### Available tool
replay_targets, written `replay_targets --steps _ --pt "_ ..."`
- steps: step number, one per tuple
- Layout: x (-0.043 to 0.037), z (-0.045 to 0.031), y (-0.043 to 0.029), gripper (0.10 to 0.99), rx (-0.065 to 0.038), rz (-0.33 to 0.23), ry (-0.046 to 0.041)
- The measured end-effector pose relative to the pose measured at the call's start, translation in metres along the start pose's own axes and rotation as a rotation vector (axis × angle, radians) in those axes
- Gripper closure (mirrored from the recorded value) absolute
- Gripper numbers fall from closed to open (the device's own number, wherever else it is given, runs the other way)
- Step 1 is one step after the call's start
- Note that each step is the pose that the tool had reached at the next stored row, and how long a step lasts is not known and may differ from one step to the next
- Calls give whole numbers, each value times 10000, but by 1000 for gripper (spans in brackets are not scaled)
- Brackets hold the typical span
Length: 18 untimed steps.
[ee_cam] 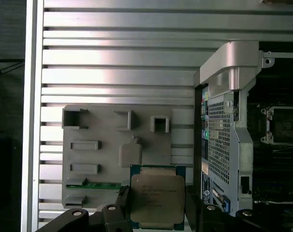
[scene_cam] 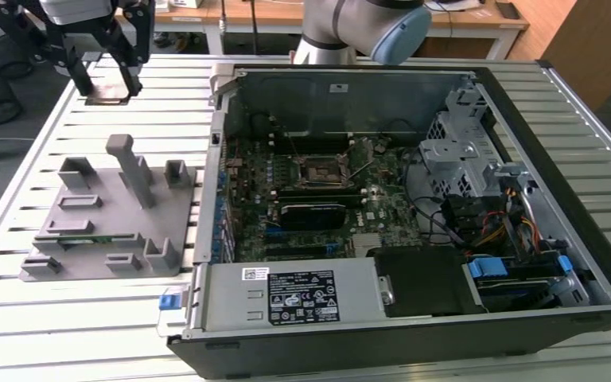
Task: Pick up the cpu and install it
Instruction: 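Pick up the cpu and move it towards the insertion slot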
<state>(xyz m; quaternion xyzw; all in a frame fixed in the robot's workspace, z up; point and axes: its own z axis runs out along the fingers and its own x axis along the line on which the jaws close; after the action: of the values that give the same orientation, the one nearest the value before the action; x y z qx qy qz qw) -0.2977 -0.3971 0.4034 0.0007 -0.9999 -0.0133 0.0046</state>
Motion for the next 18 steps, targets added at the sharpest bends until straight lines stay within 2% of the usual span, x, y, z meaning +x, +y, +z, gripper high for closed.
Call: replay_targets --steps 8,18 --pt "-242 -1 15 545 -45 -10 0" --pt "-502 2 70 545 -48 -34 1"
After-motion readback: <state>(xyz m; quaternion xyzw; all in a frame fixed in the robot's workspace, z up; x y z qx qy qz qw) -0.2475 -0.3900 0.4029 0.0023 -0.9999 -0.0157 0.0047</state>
